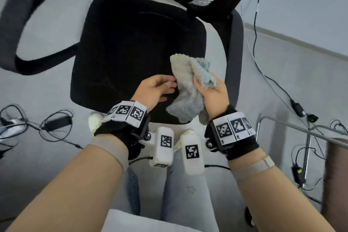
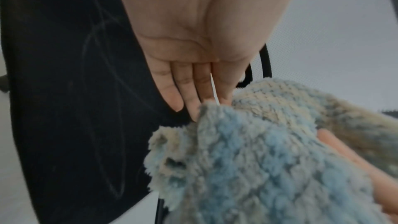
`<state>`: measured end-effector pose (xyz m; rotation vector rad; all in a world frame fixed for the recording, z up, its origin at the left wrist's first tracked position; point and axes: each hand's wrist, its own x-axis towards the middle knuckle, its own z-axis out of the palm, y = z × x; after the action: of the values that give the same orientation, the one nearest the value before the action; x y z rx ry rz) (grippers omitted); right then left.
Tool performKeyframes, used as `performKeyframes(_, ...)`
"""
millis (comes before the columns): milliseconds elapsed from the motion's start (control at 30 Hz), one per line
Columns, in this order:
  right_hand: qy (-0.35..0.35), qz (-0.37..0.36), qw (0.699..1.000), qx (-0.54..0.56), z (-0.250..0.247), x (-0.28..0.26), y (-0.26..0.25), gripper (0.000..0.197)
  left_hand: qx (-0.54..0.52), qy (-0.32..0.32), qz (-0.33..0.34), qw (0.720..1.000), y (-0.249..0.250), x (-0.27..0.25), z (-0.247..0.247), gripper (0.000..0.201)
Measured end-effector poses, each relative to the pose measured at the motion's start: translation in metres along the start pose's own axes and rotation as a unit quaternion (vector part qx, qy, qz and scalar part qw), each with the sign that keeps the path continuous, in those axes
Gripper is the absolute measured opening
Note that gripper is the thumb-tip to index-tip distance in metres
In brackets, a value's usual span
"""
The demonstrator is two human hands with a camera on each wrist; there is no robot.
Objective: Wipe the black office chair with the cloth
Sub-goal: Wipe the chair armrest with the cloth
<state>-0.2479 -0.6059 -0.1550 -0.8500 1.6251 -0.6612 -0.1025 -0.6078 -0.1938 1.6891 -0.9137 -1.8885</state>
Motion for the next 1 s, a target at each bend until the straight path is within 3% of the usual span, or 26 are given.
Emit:
performKeyframes(333,0.024,0.022,0.999,-0.011,0.204,0.009,-0.065,0.025,0.006,0.074,0.081,0.994,0.032,-0.030,-0.229,0.022)
performKeyframes(567,0.012,-0.045,0.996,-0.079,0.283,0.039,-0.098,0.015,-0.072,0.225,0.120,0.964,0.021,-0.023,-0.319,0.027)
performKeyframes(700,-0.007,-0.129,0.985,-0.116,0.313,0.051,-0.090,0.041,-0.018,0.275,0.072,0.959,-0.005,-0.011,-0.347,0.042)
performKeyframes(767,-0.034,-0.237,0.945,-0.223,0.332,0.056,-0.083,0.048,0.003,0.234,0.028,0.972,-0.018,-0.007,-0.355,0.041)
performKeyframes(833,-0.109,-0.356,0.856,-0.357,0.353,0.062,-0.074,0.048,0.031,0.193,0.005,0.981,-0.028,-0.005,-0.358,0.033)
performKeyframes(900,-0.176,-0.422,0.765,-0.454,0.363,0.075,-0.062,0.050,0.033,0.192,0.006,0.981,-0.037,-0.004,-0.363,0.028)
performKeyframes(933,-0.190,-0.434,0.740,-0.478,0.362,0.084,-0.061,0.048,0.027,0.199,0.008,0.980,-0.040,-0.003,-0.366,0.027)
performKeyframes(1000,-0.166,-0.420,0.749,-0.485,0.355,0.098,-0.074,0.043,0.022,0.201,0.008,0.979,-0.041,-0.001,-0.369,0.028)
